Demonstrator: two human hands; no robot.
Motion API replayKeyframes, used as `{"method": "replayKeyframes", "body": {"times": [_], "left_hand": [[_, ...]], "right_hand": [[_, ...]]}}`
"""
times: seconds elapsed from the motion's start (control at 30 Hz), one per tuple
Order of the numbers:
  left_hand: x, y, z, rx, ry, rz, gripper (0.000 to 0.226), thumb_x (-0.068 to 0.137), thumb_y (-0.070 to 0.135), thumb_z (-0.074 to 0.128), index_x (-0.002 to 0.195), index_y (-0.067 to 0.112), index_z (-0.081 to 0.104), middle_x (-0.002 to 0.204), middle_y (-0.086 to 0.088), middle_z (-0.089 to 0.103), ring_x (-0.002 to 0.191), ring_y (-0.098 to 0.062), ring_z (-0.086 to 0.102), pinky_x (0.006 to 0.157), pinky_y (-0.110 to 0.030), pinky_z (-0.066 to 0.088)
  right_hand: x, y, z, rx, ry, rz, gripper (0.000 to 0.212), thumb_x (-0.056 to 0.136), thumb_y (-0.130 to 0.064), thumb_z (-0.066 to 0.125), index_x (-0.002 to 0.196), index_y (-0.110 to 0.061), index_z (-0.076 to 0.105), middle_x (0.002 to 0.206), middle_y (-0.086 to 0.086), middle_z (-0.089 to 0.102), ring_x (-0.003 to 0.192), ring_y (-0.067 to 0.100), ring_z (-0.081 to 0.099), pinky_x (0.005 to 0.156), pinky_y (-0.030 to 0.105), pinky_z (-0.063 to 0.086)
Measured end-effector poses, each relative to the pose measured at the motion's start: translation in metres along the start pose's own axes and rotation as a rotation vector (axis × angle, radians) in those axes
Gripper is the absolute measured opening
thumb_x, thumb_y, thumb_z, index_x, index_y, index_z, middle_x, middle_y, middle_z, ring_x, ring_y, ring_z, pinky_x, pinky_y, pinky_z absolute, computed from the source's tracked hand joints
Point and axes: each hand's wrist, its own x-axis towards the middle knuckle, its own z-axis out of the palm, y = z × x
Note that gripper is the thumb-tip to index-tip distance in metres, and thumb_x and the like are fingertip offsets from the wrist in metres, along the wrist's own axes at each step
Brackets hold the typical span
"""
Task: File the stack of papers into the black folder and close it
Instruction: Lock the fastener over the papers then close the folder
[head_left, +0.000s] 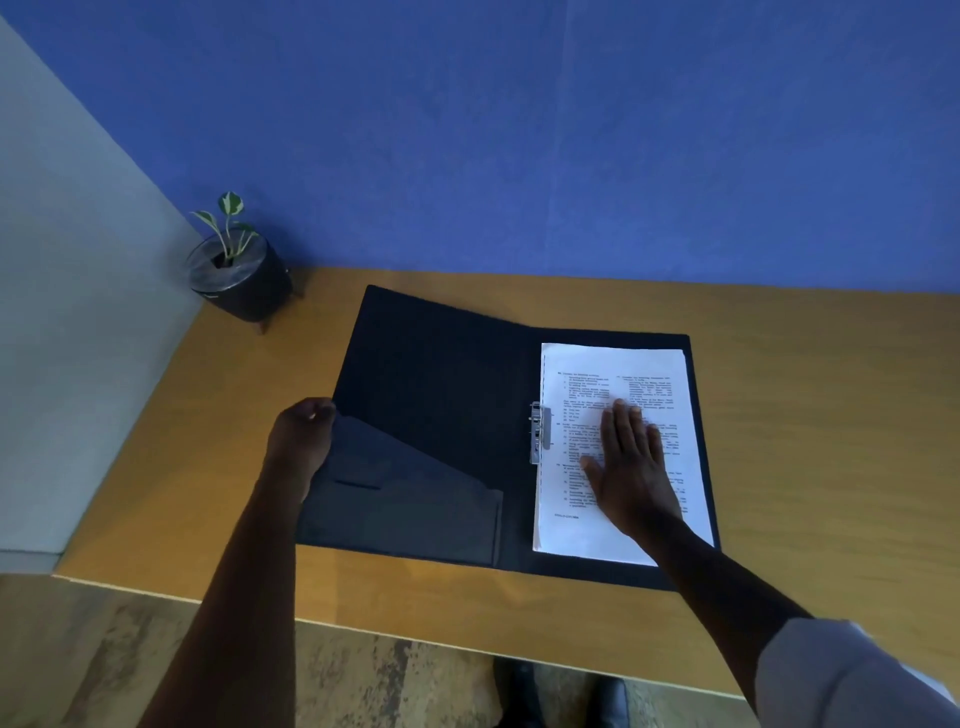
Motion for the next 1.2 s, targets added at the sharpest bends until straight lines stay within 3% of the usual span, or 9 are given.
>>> {"method": "replayKeyframes", "body": {"times": [0.1, 0.2, 0.43, 0.7, 0.8, 0.9, 1.03, 1.2], "left_hand": [[-0.001, 0.031, 0.007, 0.063, 0.053, 0.112, 0.028, 0.101, 0.023, 0.047, 0.119, 0.015, 0.067, 0.105, -0.006, 0.064, 0.081, -0.021, 0.055, 0.069, -0.031, 0.04], [-0.003, 0.052, 0.009, 0.082, 0.072, 0.203, 0.029, 0.099, 0.021, 0.047, 0.118, 0.017, 0.068, 0.086, -0.002, 0.064, 0.062, -0.017, 0.051, 0.058, -0.03, 0.037], [-0.032, 0.084, 0.014, 0.08, 0.034, 0.391, 0.025, 0.097, 0.019, 0.048, 0.11, 0.013, 0.069, 0.064, 0.004, 0.053, 0.055, -0.014, 0.044, 0.055, -0.029, 0.032], [-0.084, 0.12, 0.031, 0.175, 0.054, 0.536, 0.024, 0.1, 0.025, 0.049, 0.109, 0.016, 0.069, 0.074, 0.001, 0.06, 0.061, -0.012, 0.051, 0.055, -0.025, 0.037], [-0.101, 0.13, 0.042, 0.23, 0.071, 0.568, 0.022, 0.099, 0.027, 0.049, 0.088, 0.021, 0.066, 0.068, 0.001, 0.058, 0.058, -0.009, 0.05, 0.053, -0.024, 0.036], [-0.118, 0.137, 0.055, 0.301, 0.091, 0.612, 0.046, 0.1, 0.028, 0.048, 0.056, 0.016, 0.039, 0.048, -0.001, 0.038, 0.045, -0.014, 0.035, 0.046, -0.029, 0.023], [-0.14, 0.146, 0.074, 0.3, 0.095, 0.616, 0.054, 0.1, 0.031, 0.049, 0.052, 0.014, 0.032, 0.044, -0.001, 0.03, 0.041, -0.016, 0.028, 0.039, -0.024, 0.017], [-0.162, 0.151, 0.102, 0.327, 0.145, 0.62, 0.052, 0.101, 0.035, 0.047, 0.052, 0.019, 0.038, 0.046, 0.0, 0.04, 0.042, -0.017, 0.038, 0.045, -0.026, 0.02]], "right_hand": [[0.0, 0.001, 0.0, 0.001, -0.001, 0.006, 0.078, 0.101, -0.052, 0.022, 0.158, -0.002, 0.009, 0.167, 0.018, 0.003, 0.155, 0.034, 0.001, 0.125, 0.05, 0.008], [0.001, 0.001, 0.0, 0.003, -0.003, 0.011, 0.077, 0.101, -0.053, 0.021, 0.158, -0.003, 0.009, 0.167, 0.017, 0.003, 0.155, 0.034, 0.002, 0.125, 0.051, 0.011], [0.001, 0.002, -0.001, 0.037, -0.01, 0.013, 0.077, 0.101, -0.053, 0.022, 0.159, -0.004, 0.008, 0.168, 0.015, 0.003, 0.155, 0.033, 0.002, 0.125, 0.051, 0.011], [-0.001, 0.004, -0.01, 0.051, -0.041, 0.032, 0.081, 0.102, -0.057, 0.029, 0.159, -0.007, 0.0, 0.167, 0.013, -0.006, 0.155, 0.032, -0.005, 0.126, 0.05, 0.005], [-0.004, 0.013, -0.018, 0.051, -0.049, 0.051, 0.083, 0.101, -0.056, 0.032, 0.159, -0.008, -0.004, 0.166, 0.012, -0.01, 0.154, 0.032, -0.007, 0.126, 0.051, 0.005], [-0.008, 0.028, -0.027, 0.045, -0.05, 0.072, 0.084, 0.102, -0.055, 0.034, 0.158, -0.009, -0.007, 0.166, 0.011, -0.012, 0.154, 0.03, -0.009, 0.126, 0.05, 0.003], [-0.016, 0.054, -0.037, 0.041, -0.054, 0.112, 0.083, 0.102, -0.054, 0.035, 0.159, -0.009, -0.005, 0.166, 0.012, -0.011, 0.155, 0.031, -0.008, 0.126, 0.048, 0.0], [-0.029, 0.09, -0.042, -0.005, -0.06, 0.146, 0.085, 0.1, -0.056, 0.036, 0.159, -0.005, 0.002, 0.168, 0.016, 0.001, 0.155, 0.035, 0.002, 0.125, 0.052, 0.006]]}}
